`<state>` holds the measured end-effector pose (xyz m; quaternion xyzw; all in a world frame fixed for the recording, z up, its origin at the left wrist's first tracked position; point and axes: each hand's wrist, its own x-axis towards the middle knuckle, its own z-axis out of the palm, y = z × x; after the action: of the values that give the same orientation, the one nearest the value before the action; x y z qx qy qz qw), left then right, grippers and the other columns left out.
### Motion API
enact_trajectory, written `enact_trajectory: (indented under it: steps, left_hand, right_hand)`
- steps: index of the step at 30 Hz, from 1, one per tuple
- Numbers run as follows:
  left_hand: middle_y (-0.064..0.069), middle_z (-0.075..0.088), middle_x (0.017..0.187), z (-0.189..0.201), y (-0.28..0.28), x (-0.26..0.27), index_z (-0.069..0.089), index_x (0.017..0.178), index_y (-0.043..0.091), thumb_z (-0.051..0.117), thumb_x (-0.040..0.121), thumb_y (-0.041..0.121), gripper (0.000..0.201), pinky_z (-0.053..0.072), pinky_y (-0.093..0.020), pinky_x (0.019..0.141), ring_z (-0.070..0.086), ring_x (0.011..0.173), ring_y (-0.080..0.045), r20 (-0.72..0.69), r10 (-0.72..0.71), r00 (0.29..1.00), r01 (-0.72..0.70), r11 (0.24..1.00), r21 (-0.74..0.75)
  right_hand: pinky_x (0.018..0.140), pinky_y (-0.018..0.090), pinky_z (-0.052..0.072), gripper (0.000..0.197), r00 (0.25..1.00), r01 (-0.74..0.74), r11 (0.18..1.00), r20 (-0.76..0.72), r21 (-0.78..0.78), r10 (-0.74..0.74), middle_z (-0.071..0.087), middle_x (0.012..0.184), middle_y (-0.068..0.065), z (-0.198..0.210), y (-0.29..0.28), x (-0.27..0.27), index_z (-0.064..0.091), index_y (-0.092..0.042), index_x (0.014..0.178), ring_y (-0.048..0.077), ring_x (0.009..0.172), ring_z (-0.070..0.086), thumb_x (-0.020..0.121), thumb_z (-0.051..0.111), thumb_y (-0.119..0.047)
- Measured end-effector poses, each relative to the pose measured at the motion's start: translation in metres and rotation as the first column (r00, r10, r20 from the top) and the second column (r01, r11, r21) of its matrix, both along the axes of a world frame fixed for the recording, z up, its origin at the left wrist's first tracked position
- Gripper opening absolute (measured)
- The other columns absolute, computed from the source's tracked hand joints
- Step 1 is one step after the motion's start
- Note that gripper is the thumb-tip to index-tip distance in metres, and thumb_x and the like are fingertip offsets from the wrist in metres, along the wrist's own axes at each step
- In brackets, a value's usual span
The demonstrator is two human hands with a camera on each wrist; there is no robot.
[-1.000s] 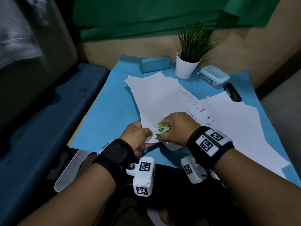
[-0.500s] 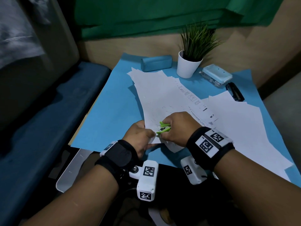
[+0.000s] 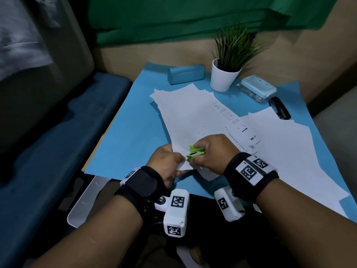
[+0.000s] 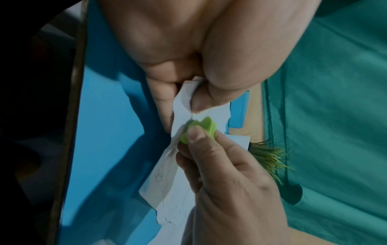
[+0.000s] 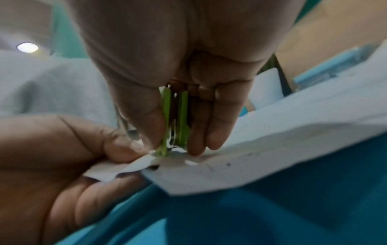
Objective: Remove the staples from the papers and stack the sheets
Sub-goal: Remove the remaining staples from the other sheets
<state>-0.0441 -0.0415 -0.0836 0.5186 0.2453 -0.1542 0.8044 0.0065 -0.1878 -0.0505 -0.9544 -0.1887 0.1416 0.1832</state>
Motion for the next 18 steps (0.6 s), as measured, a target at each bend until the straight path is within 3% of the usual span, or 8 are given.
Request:
enact_trajectory:
  steps: [3, 6, 10, 14, 16, 17, 18]
  left_hand:
    - [-0.026, 0.073, 0.098, 0.001, 0.002, 0.001, 0.065, 0.110, -0.006, 0.041, 0.087, -0.021, 0.037, 0.061, -0.040, 0.060, 0.073, 0.073, -0.031, -0.046, 0.049, 0.998, -0.050, 0.998, -0.038]
    - [-0.028, 0.071, 0.112, 0.000, 0.003, 0.002, 0.063, 0.117, -0.006, 0.042, 0.086, -0.021, 0.040, 0.061, -0.039, 0.062, 0.074, 0.082, -0.033, -0.078, 0.073, 0.994, -0.077, 0.996, -0.045]
    - [-0.024, 0.073, 0.110, 0.000, 0.004, 0.002, 0.063, 0.118, -0.004, 0.043, 0.086, -0.021, 0.041, 0.061, -0.039, 0.063, 0.074, 0.091, -0.035, -0.097, 0.097, 0.991, -0.103, 0.993, -0.060]
    - [-0.023, 0.073, 0.112, -0.001, 0.007, -0.001, 0.061, 0.119, -0.005, 0.043, 0.088, -0.020, 0.039, 0.062, -0.037, 0.061, 0.073, 0.090, -0.031, -0.124, 0.108, 0.986, -0.117, 0.991, -0.066]
    - [-0.020, 0.074, 0.110, -0.002, 0.007, -0.003, 0.062, 0.117, -0.003, 0.044, 0.088, -0.018, 0.038, 0.061, -0.036, 0.061, 0.074, 0.085, -0.027, -0.106, 0.095, 0.990, -0.100, 0.994, -0.041]
    - [-0.019, 0.075, 0.106, -0.002, 0.006, -0.003, 0.063, 0.113, -0.002, 0.045, 0.089, -0.017, 0.035, 0.061, -0.036, 0.060, 0.074, 0.083, -0.026, -0.093, 0.087, 0.992, -0.091, 0.995, -0.035]
    - [-0.018, 0.075, 0.100, 0.001, 0.005, -0.003, 0.064, 0.108, 0.000, 0.046, 0.090, -0.014, 0.028, 0.061, -0.037, 0.060, 0.073, 0.081, -0.026, -0.080, 0.076, 0.994, -0.078, 0.997, -0.021]
  right_hand:
    - [0.080, 0.028, 0.052, 0.039, 0.975, 0.191, 0.958, -0.155, 0.212, -0.160, 0.072, 0.088, -0.001, -0.008, -0.005, 0.006, 0.077, -0.016, 0.099, 0.015, 0.082, 0.065, 0.066, 0.085, -0.034]
    - [0.074, 0.036, 0.060, 0.027, 0.848, 0.474, 0.758, -0.463, 0.449, -0.256, 0.072, 0.079, 0.016, -0.014, -0.009, 0.007, 0.073, -0.001, 0.094, 0.022, 0.066, 0.067, 0.070, 0.083, -0.010]
    - [0.060, 0.030, 0.059, 0.010, 0.711, 0.658, 0.531, -0.673, 0.534, -0.205, 0.067, 0.073, 0.020, -0.016, -0.010, 0.002, 0.069, 0.007, 0.088, 0.024, 0.059, 0.064, 0.079, 0.072, 0.004]
    - [0.063, 0.031, 0.059, 0.016, 0.660, 0.735, 0.383, -0.722, 0.560, -0.210, 0.066, 0.074, 0.021, -0.016, -0.019, 0.006, 0.065, 0.010, 0.093, 0.027, 0.066, 0.064, 0.083, 0.071, -0.001]
    - [0.065, 0.032, 0.060, 0.018, 0.674, 0.725, 0.389, -0.702, 0.569, -0.230, 0.063, 0.072, 0.019, -0.014, -0.019, 0.007, 0.064, 0.013, 0.096, 0.023, 0.062, 0.062, 0.082, 0.071, 0.004]
    - [0.066, 0.033, 0.059, 0.020, 0.723, 0.672, 0.480, -0.641, 0.563, -0.260, 0.063, 0.072, 0.017, -0.012, -0.019, 0.008, 0.066, 0.011, 0.097, 0.022, 0.060, 0.061, 0.080, 0.073, 0.004]
    - [0.068, 0.036, 0.058, 0.022, 0.799, 0.575, 0.627, -0.527, 0.525, -0.290, 0.065, 0.075, 0.014, -0.012, -0.017, 0.010, 0.070, 0.005, 0.097, 0.021, 0.062, 0.061, 0.077, 0.077, -0.002]
